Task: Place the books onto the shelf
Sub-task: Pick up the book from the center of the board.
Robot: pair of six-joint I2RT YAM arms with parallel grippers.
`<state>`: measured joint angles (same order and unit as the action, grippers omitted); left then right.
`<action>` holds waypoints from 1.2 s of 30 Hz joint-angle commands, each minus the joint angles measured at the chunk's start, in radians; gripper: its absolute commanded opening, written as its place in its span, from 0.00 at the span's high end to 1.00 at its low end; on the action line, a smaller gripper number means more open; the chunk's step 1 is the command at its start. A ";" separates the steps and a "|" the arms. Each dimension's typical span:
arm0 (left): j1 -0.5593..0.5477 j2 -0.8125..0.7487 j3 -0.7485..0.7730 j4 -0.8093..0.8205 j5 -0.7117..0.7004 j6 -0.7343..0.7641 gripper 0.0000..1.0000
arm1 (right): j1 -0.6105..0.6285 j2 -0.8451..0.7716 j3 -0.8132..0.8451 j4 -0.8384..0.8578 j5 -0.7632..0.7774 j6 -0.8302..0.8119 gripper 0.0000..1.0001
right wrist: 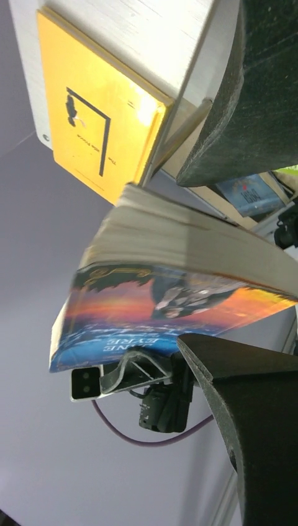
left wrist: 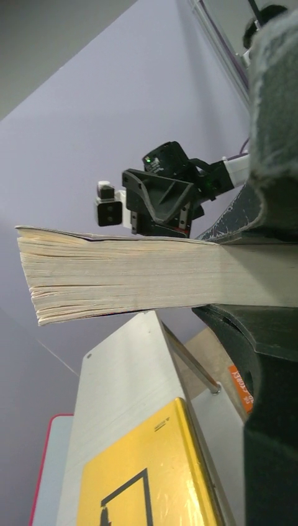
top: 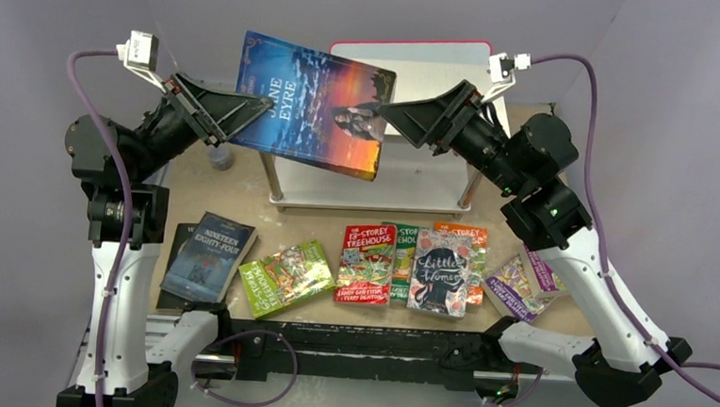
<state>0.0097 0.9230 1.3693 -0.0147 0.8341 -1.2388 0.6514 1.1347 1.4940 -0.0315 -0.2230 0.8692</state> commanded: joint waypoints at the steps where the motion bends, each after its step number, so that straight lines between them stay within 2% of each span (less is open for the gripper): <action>1: 0.000 -0.011 0.070 0.235 -0.165 -0.106 1.00 | -0.002 -0.031 -0.067 0.097 0.029 0.151 0.11; 4: 0.000 -0.003 0.067 0.252 -0.174 -0.105 1.00 | -0.003 -0.045 -0.132 0.193 -0.004 0.214 0.11; 8: -0.001 0.004 0.059 0.276 -0.177 -0.111 1.00 | -0.002 -0.009 -0.122 0.283 -0.128 0.277 0.10; 12: -0.001 0.011 0.058 0.286 -0.191 -0.110 1.00 | -0.001 0.024 -0.120 0.352 -0.167 0.324 0.14; 17: -0.001 0.031 0.047 0.288 -0.209 -0.108 1.00 | -0.002 0.070 -0.097 0.388 -0.198 0.370 0.31; 20: 0.000 0.044 0.038 0.287 -0.205 -0.101 1.00 | -0.004 0.099 -0.080 0.387 -0.187 0.378 0.47; 22: 0.000 0.054 0.047 0.220 -0.210 -0.053 1.00 | -0.004 0.108 -0.077 0.400 -0.164 0.372 0.59; 23: 0.000 0.062 0.060 0.154 -0.219 -0.013 0.97 | -0.006 0.112 -0.076 0.403 -0.147 0.362 0.66; 26: 0.001 0.106 0.136 -0.135 -0.296 0.150 0.68 | -0.021 0.125 -0.069 0.400 -0.127 0.335 0.84; 29: 0.004 0.163 0.211 -0.295 -0.341 0.279 0.52 | -0.050 0.143 -0.063 0.405 -0.128 0.332 1.00; 31: 0.011 0.193 0.263 -0.379 -0.392 0.352 0.44 | -0.070 0.160 -0.049 0.407 -0.135 0.335 1.00; 36: 0.027 0.267 0.444 -0.651 -0.711 0.540 0.37 | -0.109 0.231 0.038 0.388 -0.149 0.303 1.00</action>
<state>0.0216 1.1751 1.6585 -0.4816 0.4046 -0.9062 0.5747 1.3560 1.3979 0.2359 -0.3878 1.1938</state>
